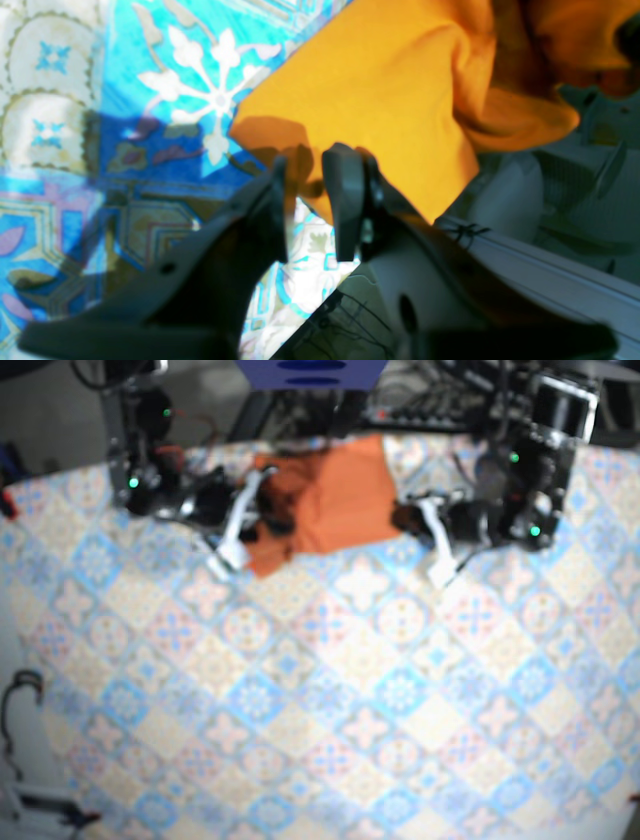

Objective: Fold the T-shirt properly
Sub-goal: 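Lift the strip end with the right gripper and fold it toward the left gripper, then lower the folded end onto the shirt with the right gripper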

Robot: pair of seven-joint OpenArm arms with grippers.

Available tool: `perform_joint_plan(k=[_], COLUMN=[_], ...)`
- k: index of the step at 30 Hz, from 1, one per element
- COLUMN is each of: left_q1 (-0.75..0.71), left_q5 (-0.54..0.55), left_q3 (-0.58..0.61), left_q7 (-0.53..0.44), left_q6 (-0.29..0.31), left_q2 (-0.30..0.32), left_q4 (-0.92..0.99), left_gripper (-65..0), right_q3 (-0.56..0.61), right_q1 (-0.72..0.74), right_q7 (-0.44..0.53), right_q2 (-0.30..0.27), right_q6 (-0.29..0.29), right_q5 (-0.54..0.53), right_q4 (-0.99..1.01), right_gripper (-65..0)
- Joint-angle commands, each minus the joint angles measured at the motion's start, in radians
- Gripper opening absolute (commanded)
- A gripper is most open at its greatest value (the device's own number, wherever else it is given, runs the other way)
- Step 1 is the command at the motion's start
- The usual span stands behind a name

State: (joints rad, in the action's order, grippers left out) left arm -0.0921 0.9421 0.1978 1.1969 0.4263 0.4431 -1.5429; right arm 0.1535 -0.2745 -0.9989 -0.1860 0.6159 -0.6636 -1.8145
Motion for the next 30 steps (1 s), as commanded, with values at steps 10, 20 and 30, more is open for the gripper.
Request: perform_joint_plan(k=[10,20,30], left_q1=[0.01,0.01,0.01], left_q5=[0.013,0.013,0.013], left_q3=[-0.005,-0.005,-0.005], left_q7=[-0.007,-0.007,-0.007], left_q6=[0.007,0.007,0.007], left_q2=[0.006,0.007,0.009], left_q4=[-0.014,-0.014,-0.014], left_gripper=[-51.6,-51.6,-51.6], right_q3=[0.03,0.036,0.03], right_q1=[0.013,0.019,0.019], right_q7=[0.022,0.042,0.042], right_q2=[-0.004,-0.005,-0.005], right_q6=[0.006,0.006,0.006], right_q5=[-0.022,-0.023,-0.028], right_q4=[-0.021,-0.021,-0.02], right_gripper=[-65.0,-65.0,-65.0])
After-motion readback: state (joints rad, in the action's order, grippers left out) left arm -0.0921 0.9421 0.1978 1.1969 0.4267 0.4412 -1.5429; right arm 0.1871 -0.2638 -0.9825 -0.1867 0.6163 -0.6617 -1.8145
